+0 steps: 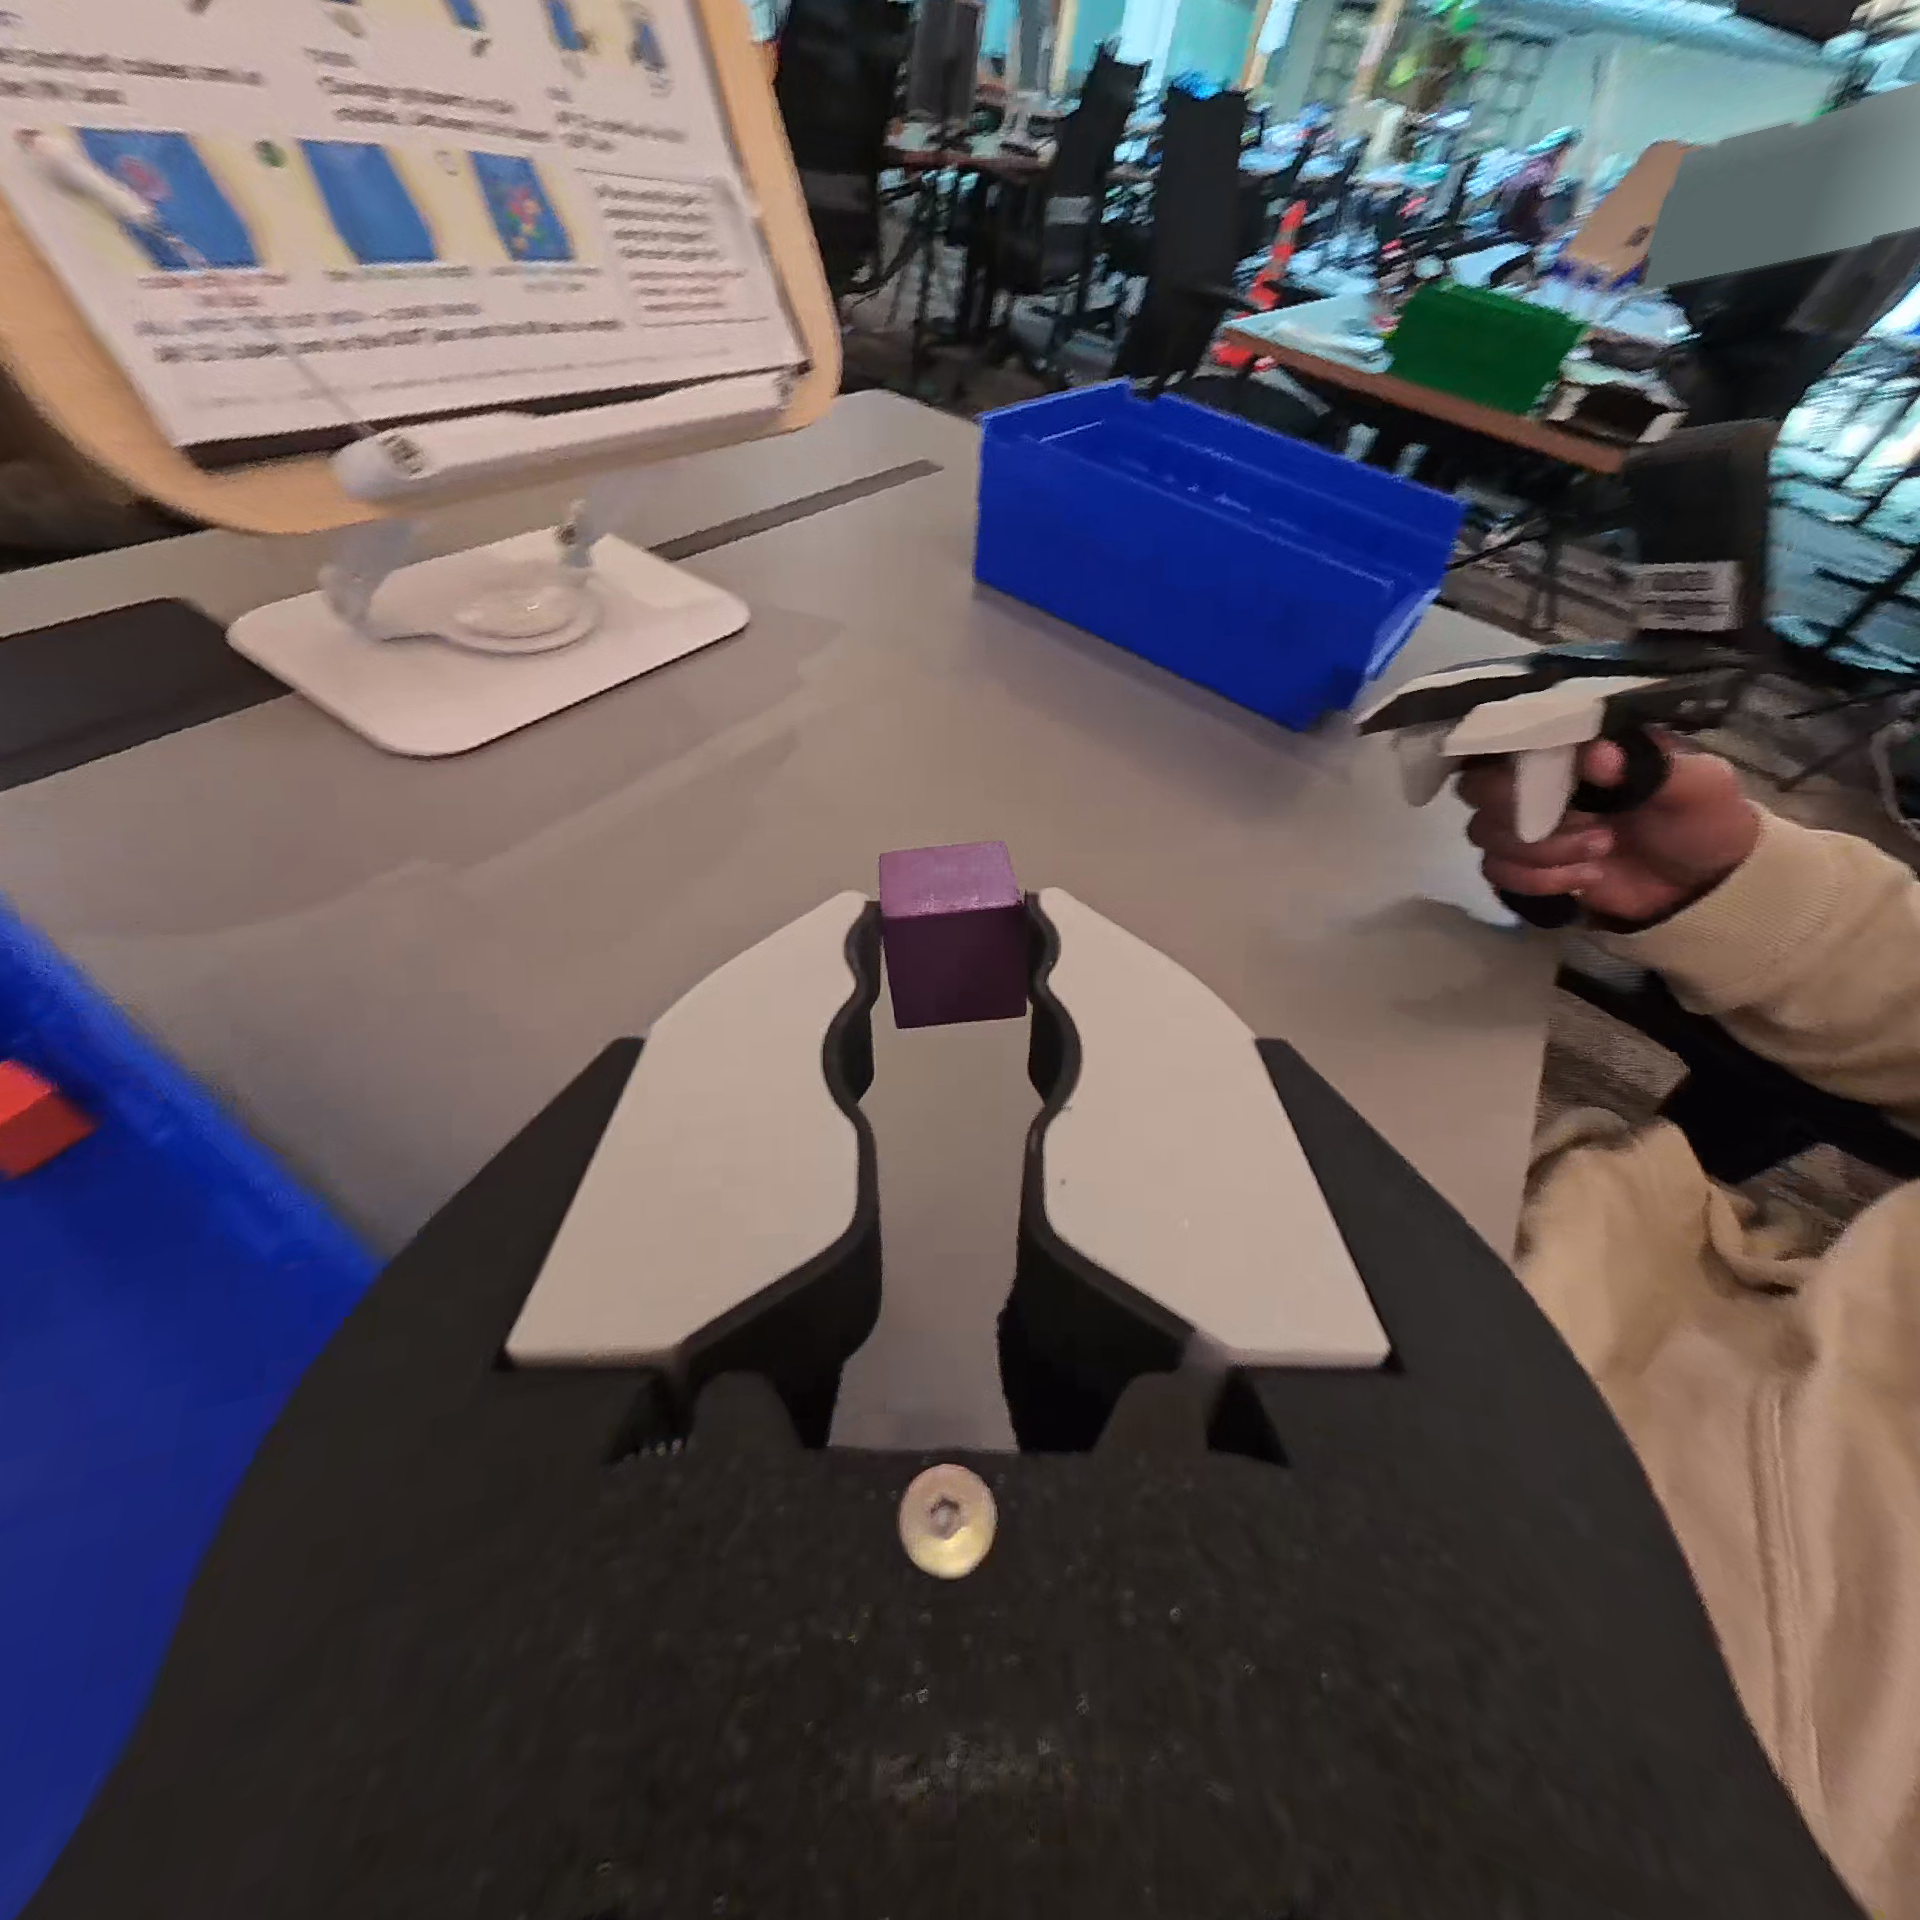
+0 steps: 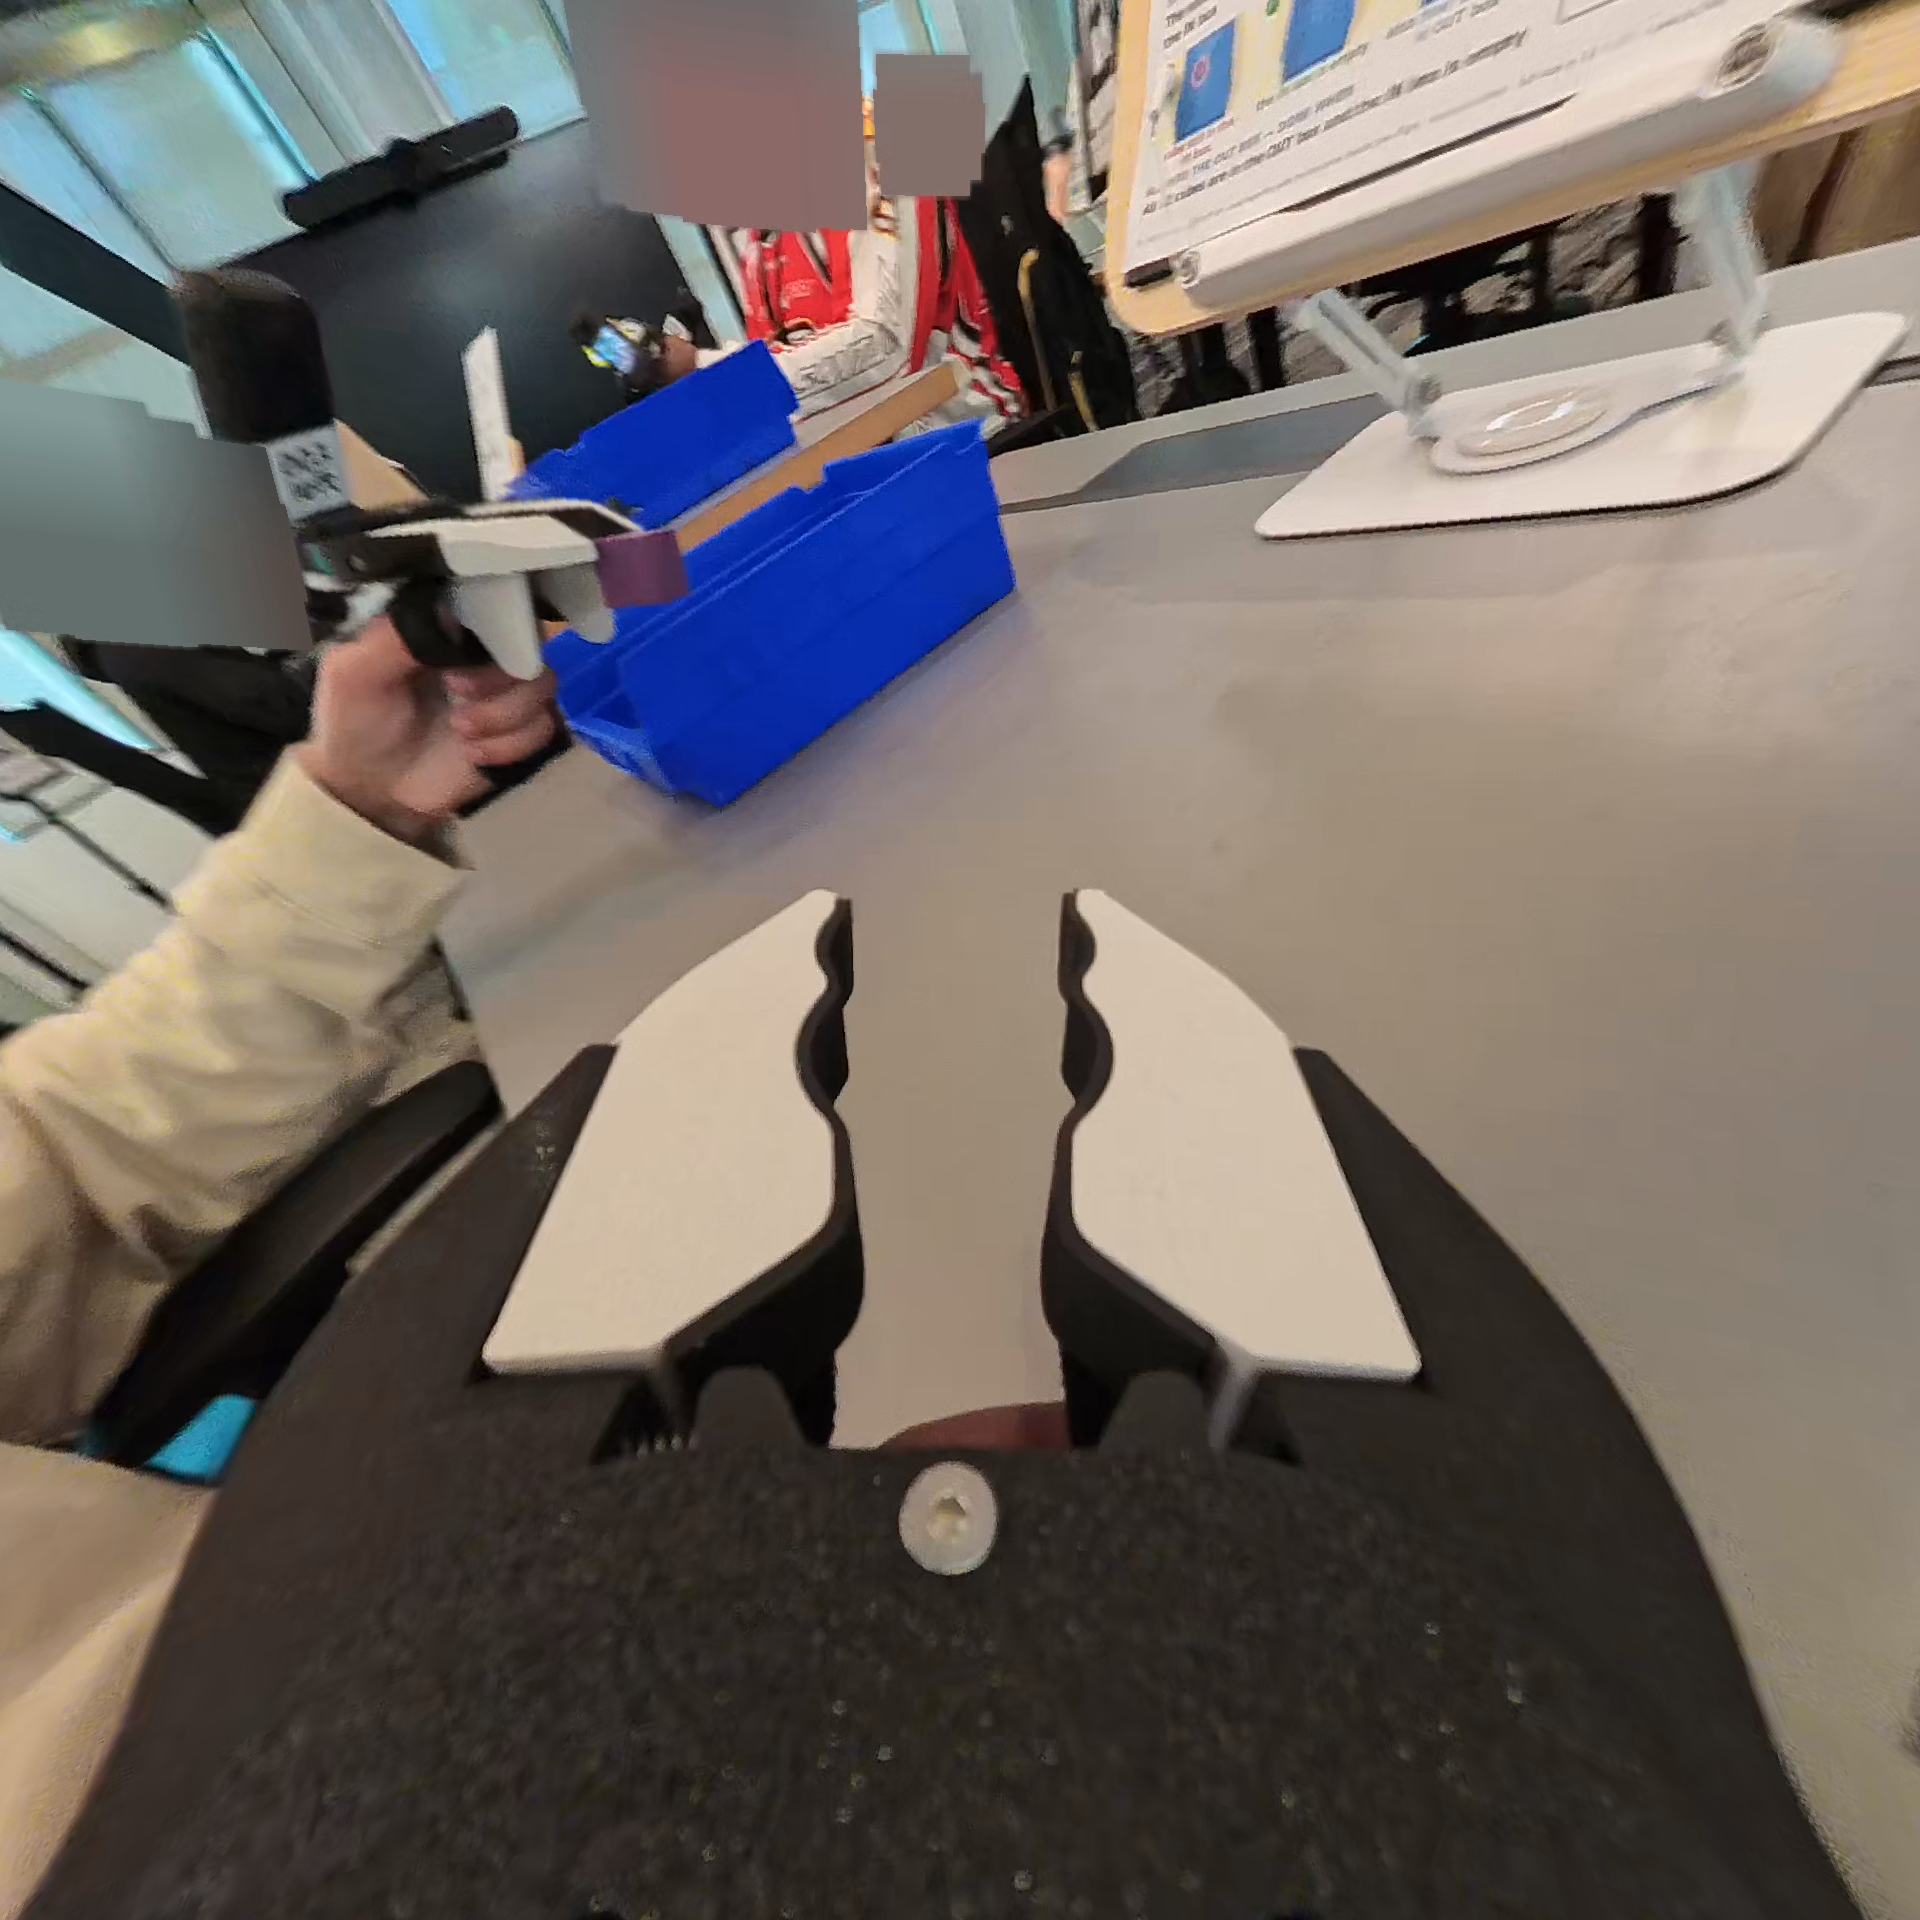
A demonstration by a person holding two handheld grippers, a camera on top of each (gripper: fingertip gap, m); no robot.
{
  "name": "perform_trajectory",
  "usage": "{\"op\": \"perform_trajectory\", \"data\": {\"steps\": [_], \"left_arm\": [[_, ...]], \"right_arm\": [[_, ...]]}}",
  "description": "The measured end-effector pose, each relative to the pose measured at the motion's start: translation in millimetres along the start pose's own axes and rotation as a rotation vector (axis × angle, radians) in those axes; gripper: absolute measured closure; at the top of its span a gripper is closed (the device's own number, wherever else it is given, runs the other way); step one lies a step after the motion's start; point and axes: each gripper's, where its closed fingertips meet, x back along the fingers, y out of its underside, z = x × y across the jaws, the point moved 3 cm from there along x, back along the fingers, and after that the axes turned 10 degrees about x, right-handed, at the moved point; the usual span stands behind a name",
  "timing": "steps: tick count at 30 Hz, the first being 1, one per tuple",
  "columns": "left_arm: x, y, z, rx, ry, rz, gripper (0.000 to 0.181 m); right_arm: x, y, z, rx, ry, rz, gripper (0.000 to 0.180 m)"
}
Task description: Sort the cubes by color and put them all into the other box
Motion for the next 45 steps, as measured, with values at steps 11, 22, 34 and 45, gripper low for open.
{"op": "perform_trajectory", "data": {"steps": [11, 22, 34, 45], "left_arm": [[-72, -41, 100, -0.004, 0.575, -0.007, 0.155], [-117, -7, 107, 0.065, 0.66, -0.098, 0.155], [-59, 49, 51, 0.016, -0.371, -0.01, 0.1], [-39, 68, 63, 0.051, -0.374, 0.012, 0.108]], "right_arm": [[-81, -62, -48, 0.075, -0.526, 0.092, 0.131], [-93, -52, -45, 0.003, -0.596, 0.078, 0.151], [-58, -46, -33, 0.073, -0.467, 0.111, 0.151], [-5, -68, 1, 0.219, -0.15, 0.062, 0.151]]}}
